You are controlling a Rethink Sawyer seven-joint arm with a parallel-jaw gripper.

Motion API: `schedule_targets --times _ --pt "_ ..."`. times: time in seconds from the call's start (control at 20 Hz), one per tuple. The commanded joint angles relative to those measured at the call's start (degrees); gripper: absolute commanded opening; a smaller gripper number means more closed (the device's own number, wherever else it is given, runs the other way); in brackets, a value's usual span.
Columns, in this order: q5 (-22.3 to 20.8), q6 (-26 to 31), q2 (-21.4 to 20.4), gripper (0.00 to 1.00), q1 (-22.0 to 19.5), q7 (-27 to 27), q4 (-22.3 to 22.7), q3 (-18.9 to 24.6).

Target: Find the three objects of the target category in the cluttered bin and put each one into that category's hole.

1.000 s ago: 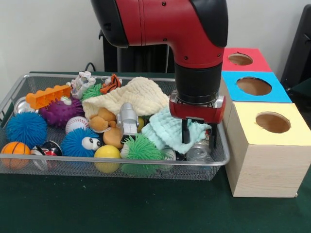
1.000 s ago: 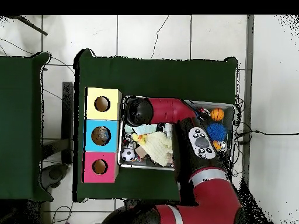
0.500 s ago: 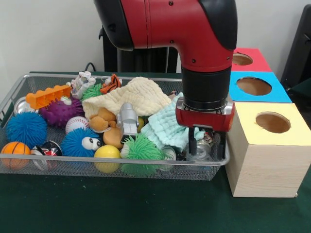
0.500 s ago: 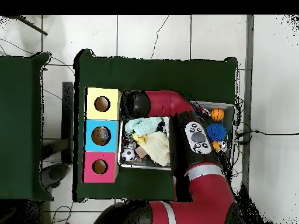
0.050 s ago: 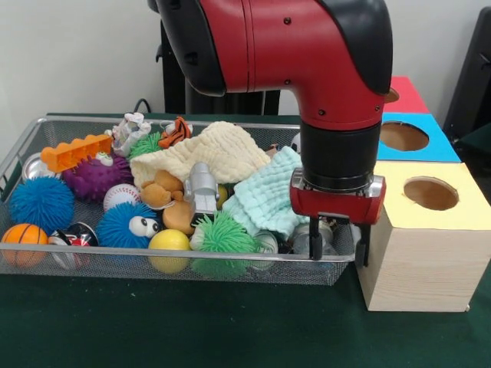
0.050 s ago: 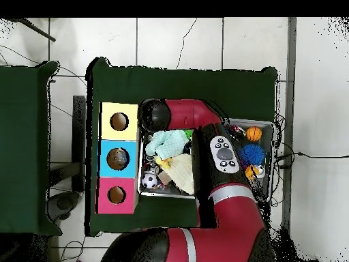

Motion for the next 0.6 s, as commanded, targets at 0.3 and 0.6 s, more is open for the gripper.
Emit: schedule_targets --times 0.3,0.6 --pt "-0.6 2.9 -0.2 1.0 -2.1 -1.4 4.3 0.5" --pt "-0.8 1.4 -3.2 1.0 -3.7 -1.7 9.7 0.7"
